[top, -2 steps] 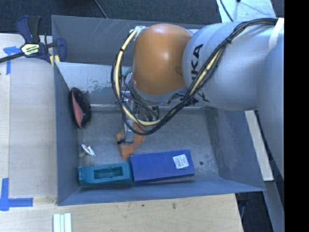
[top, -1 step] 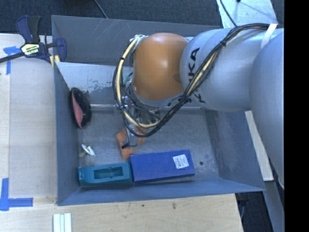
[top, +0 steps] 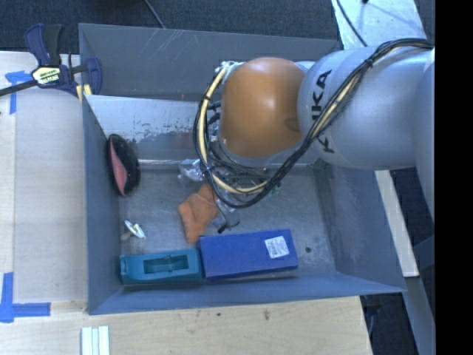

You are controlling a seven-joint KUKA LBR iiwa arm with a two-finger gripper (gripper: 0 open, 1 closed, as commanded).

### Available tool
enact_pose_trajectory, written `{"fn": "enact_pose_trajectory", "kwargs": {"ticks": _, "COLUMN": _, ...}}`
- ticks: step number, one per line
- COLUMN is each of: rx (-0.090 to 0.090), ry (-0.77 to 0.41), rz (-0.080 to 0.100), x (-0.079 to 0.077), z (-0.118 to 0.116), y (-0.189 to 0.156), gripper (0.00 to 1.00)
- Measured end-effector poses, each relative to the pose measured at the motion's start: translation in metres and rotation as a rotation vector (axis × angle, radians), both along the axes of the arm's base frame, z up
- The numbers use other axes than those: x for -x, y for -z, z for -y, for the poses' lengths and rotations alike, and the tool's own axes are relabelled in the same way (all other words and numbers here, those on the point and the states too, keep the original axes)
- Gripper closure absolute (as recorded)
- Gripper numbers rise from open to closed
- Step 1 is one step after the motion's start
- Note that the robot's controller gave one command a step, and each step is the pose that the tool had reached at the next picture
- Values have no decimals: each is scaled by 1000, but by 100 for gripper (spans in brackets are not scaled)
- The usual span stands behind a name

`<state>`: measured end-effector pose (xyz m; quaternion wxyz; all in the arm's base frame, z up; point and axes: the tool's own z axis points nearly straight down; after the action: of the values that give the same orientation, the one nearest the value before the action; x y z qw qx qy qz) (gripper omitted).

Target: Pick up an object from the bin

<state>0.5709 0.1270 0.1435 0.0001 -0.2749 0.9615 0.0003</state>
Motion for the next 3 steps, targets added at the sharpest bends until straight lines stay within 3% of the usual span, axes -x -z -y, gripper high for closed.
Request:
{"fn": "enact_pose_trajectory", "kwargs": {"ticks": 1, "rx": 0, "ry": -175, "rz": 2, "x": -5, "z": 12, "y": 23, "gripper": 0}}
{"fn": "enact_pose_trajectory", "kwargs": {"ticks": 2, "rx": -1, "ry": -310, "rz": 6, "x": -26, "z": 7, "y": 60, "gripper": 0}}
{"fn": "enact_pose_trajectory", "kwargs": {"ticks": 3, "rx": -1, "ry": -423, "rz": 3, "x": -28, "z": 17, "y": 72, "gripper": 100}}
